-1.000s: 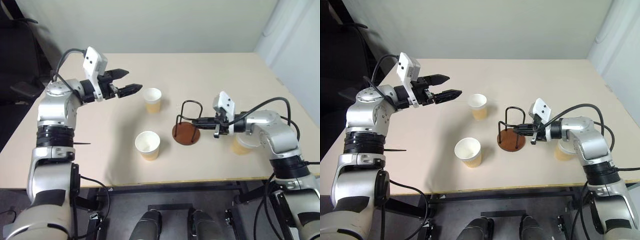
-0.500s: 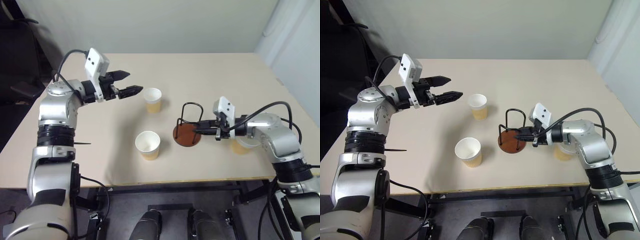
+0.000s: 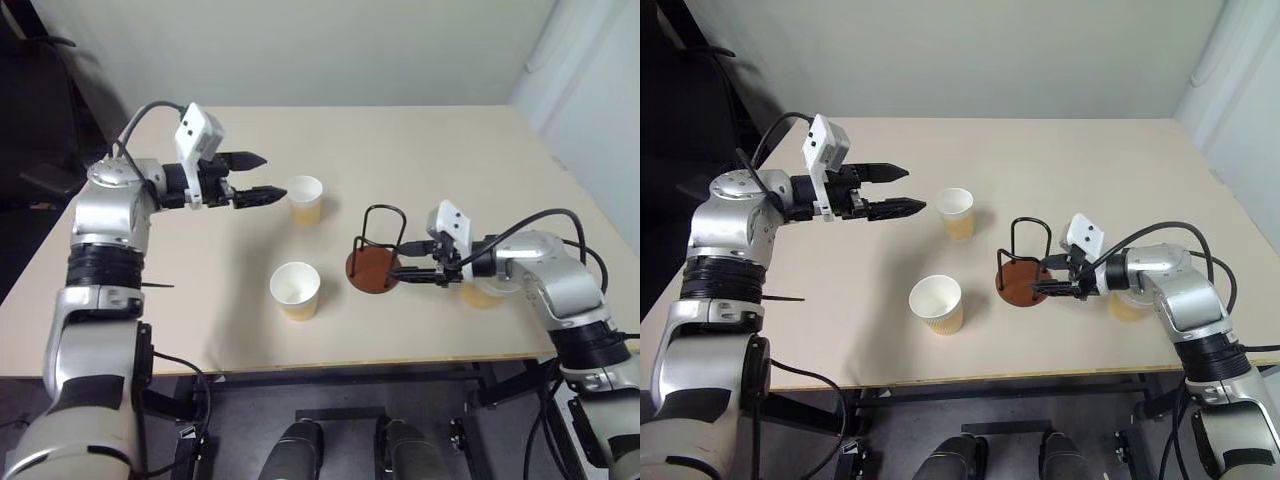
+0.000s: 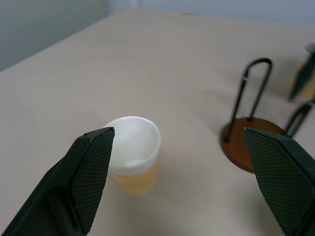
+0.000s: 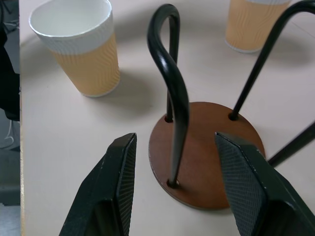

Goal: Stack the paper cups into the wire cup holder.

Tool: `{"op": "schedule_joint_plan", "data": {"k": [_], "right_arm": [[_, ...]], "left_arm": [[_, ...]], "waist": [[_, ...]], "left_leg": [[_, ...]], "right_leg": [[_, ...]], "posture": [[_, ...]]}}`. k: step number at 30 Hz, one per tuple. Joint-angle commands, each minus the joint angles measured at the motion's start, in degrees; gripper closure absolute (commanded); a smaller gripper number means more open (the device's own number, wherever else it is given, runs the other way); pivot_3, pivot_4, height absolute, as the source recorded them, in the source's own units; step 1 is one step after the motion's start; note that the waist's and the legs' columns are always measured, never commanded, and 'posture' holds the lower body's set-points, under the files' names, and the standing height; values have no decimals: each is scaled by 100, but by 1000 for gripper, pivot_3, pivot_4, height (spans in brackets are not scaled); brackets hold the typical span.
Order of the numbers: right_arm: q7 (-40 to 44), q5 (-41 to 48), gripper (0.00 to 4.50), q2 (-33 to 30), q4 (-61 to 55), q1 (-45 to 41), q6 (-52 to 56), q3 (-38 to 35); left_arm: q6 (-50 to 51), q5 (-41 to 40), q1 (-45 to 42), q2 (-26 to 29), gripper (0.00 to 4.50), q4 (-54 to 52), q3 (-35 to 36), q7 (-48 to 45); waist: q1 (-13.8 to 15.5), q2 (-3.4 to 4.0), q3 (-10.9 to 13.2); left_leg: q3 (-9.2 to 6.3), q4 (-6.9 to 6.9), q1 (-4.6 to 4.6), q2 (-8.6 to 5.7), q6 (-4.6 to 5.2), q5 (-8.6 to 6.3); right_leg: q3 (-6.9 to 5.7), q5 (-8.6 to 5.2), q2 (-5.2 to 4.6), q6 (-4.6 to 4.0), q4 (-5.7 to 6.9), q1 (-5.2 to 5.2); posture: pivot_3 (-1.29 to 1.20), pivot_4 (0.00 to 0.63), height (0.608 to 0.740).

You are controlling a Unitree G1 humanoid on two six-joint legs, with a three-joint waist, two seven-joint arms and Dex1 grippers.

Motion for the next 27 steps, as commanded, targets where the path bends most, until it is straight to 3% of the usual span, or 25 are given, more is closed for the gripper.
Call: {"op": "schedule_joint_plan", "data": {"k": [1,8,13,18,27], "right_arm": [[-13,57,2020,-171,-69,-169,-89,-286],[-86,167,2020,-667,42,-368,-52,-858],[-56,638,2020,-986,-488,-368,401,-1391],[131,1276,2020,-1380,-1272,-465,1058,-1561],[271,1353,2020,-1830,-1329,-662,1077,-1390]], "left_arm": [[-209,163,-352,310,0,77,-181,-679],[-624,480,-1195,336,0,875,-365,-1176],[-603,411,-1381,280,0,821,-694,-1585],[-612,-361,-1360,615,0,84,-1902,-1602],[-1123,-1355,-1806,1284,0,-712,-3759,-1602]], "waist": [[0,0,0],[18,-1,0],[4,0,0],[4,-1,0],[20,-1,0]], "left_leg": [[0,0,-1,0,0,0],[-2,-1,-8,-1,0,-1],[-3,-8,-11,-1,1,-13],[-2,-11,-21,3,1,-25],[-1,6,-33,2,10,-41]], "right_leg": [[0,0,0,0,-1,-1],[3,-1,-2,-1,-5,-2],[3,-13,-1,4,-9,-7],[2,-34,2,16,-4,-20],[3,-43,0,25,-3,-26]], "posture": [[0,150,740],[0,150,740],[0,150,740],[0,150,740],[0,150,740]]}}
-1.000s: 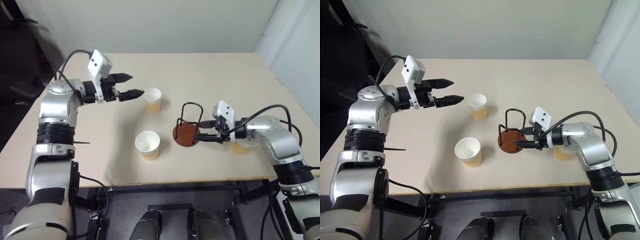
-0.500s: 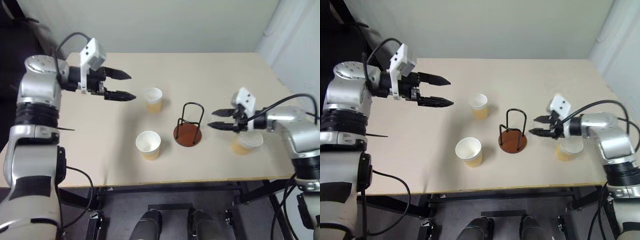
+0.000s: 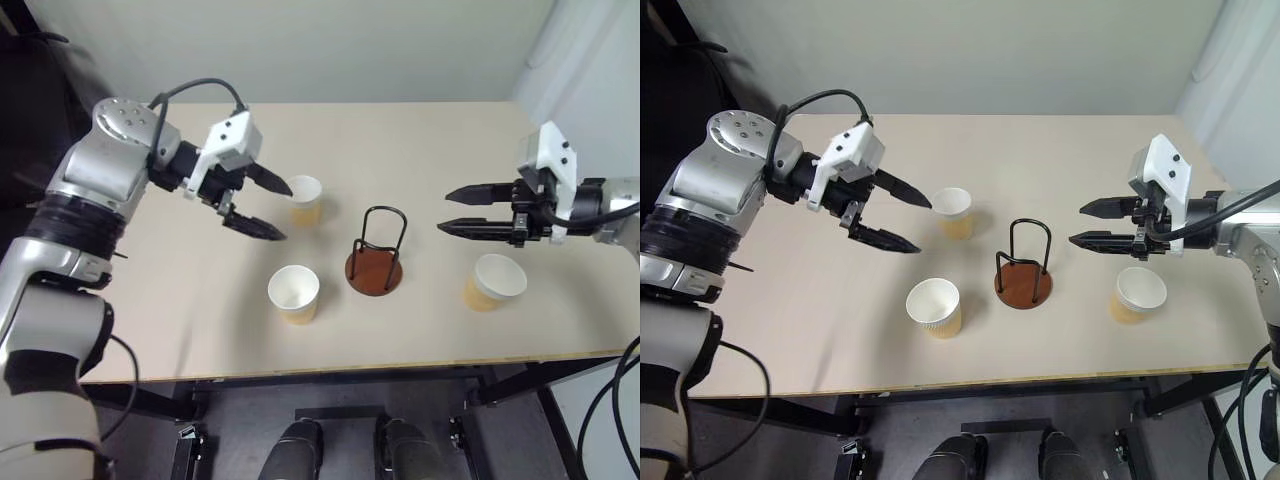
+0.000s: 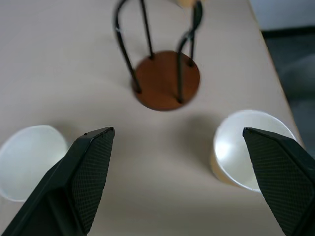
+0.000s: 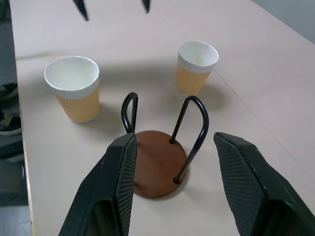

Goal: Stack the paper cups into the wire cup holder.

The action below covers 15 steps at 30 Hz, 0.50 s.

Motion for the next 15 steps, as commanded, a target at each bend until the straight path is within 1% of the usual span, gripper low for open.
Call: {"op": "schedule_joint_plan", "data": {"k": [1,8,15], "right_arm": [[61,64,2020,-158,-43,-148,-48,-55],[301,119,2020,-395,-12,-195,19,19],[510,186,2020,-594,9,-252,148,82]], "left_arm": [[-304,-344,-412,162,0,-313,-373,-213],[-712,-446,-795,131,0,-477,-914,-213],[-1061,68,-647,83,0,-639,-1125,-213]], "waist": [[25,0,0],[21,0,0],[12,0,0]], "left_leg": [[0,1,0,0,2,2],[-1,6,1,-1,5,4],[0,6,0,-1,7,2]], "right_leg": [[-1,0,0,0,0,3],[0,0,-1,3,2,7],[-1,-6,-1,14,1,7]], "posture": [[0,150,740],[0,150,740],[0,150,740]]}}
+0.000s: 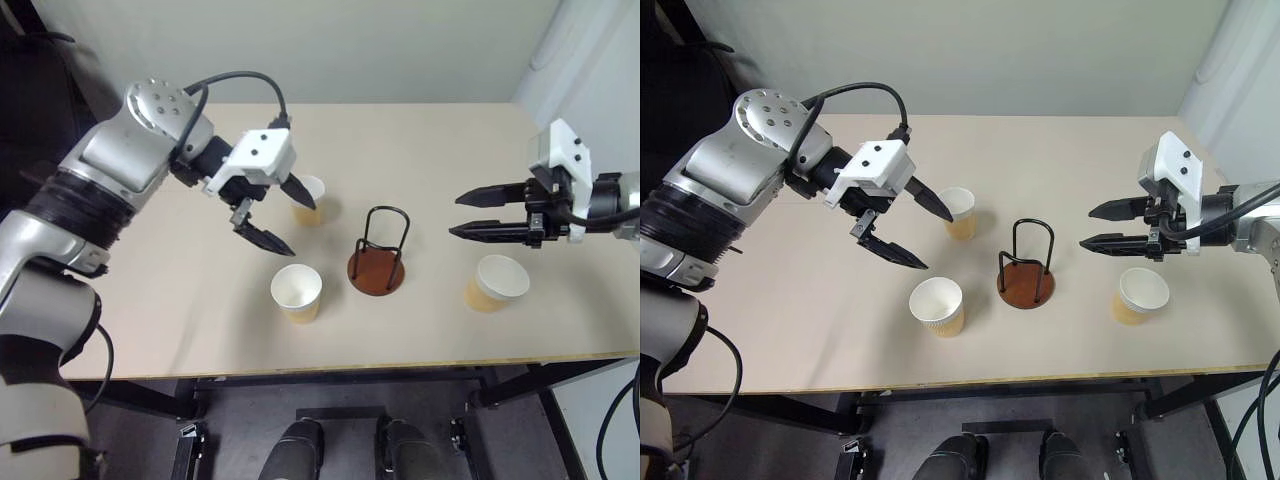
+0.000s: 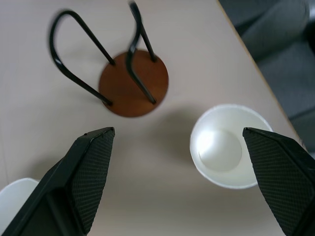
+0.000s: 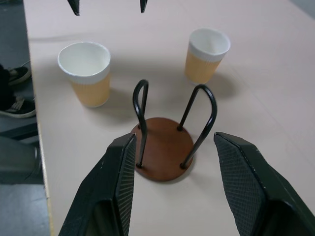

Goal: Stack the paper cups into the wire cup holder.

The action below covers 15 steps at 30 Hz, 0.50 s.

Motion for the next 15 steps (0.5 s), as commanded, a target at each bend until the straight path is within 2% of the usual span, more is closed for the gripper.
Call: {"op": "schedule_joint_plan", "data": {"k": [1,7,15], "right_arm": [[103,110,2020,-172,-58,-173,35,-52],[159,118,2020,-217,-23,-244,73,18],[161,123,2020,-192,-11,-262,87,58]], "left_arm": [[-233,235,-15,-1,0,-128,68,-205],[-587,1161,172,-193,0,54,178,-205],[-495,1460,324,-331,0,-18,344,-205]], "waist": [[0,0,0],[1,0,0],[1,0,0]], "left_leg": [[0,0,0,0,0,0],[0,1,3,-1,3,0],[0,4,2,-1,6,0]], "right_leg": [[0,0,0,0,0,0],[2,-1,-1,1,1,4],[0,-1,-1,1,2,3]], "posture": [[0,150,740],[0,150,740],[0,150,740]]}}
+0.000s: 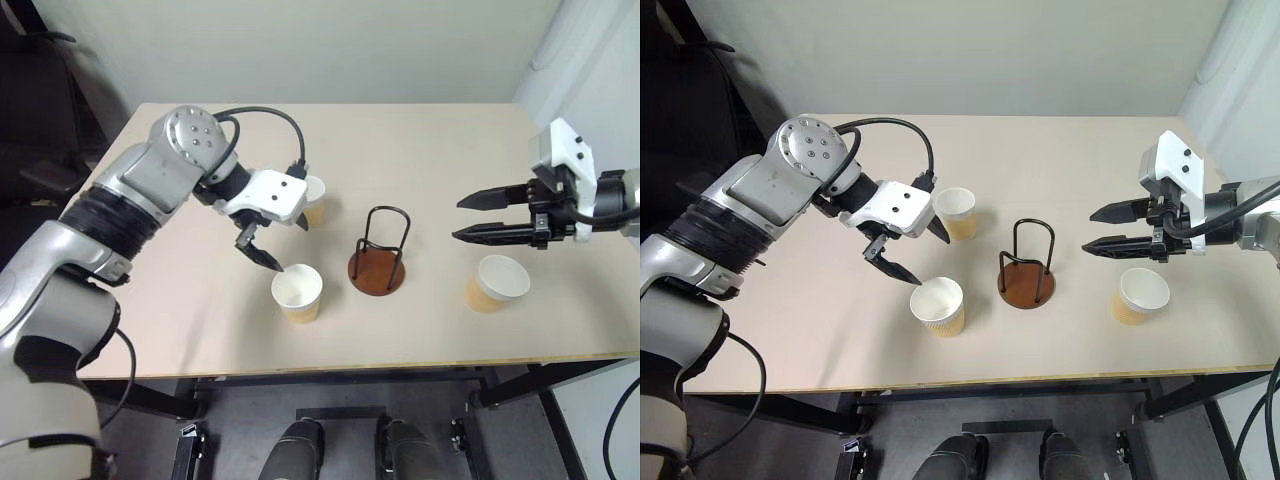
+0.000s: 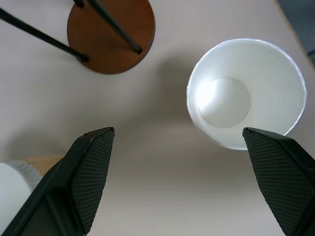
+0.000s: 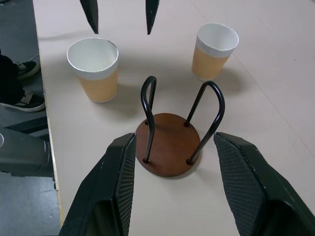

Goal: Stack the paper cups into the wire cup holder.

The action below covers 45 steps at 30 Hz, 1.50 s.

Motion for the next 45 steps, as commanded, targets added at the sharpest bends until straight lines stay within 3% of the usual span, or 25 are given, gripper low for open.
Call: {"op": "schedule_joint_plan", "data": {"k": [1,14,23,27,37,45], "right_arm": [[21,72,2020,-54,-45,-138,-10,-40],[-35,152,2020,-28,-140,-40,-11,-72],[-91,185,2020,3,-185,-2,-27,-78],[-114,184,1972,28,-184,-6,-42,-72],[-138,176,1972,47,-159,48,-96,-73],[-132,197,1972,46,-66,39,-91,-103]], "left_arm": [[-7,88,40,-13,0,-135,241,-201],[258,11,401,-17,0,-694,223,-201],[-26,494,691,-286,0,-471,366,-201],[-158,742,787,-440,940,-269,476,-201],[131,296,296,-281,4455,29,109,-201],[224,-482,-451,74,4455,405,-596,-201]], "waist": [[1,0,0],[1,0,0],[4,0,0],[1,0,0],[8,0,0],[5,0,0]], "left_leg": [[0,0,0,0,0,0],[0,8,2,0,1,0],[0,17,6,0,2,0],[0,23,7,0,4,-1],[0,27,5,0,5,-2],[0,27,3,0,8,-6]], "right_leg": [[0,0,0,0,0,0],[0,1,0,-1,6,3],[-1,2,0,-2,9,10],[0,5,0,-2,9,13],[-1,7,0,-2,9,13],[-1,7,0,-1,6,12]], "posture": [[0,150,740],[0,150,740],[0,150,740],[0,150,740],[0,150,740],[0,150,740]]}}
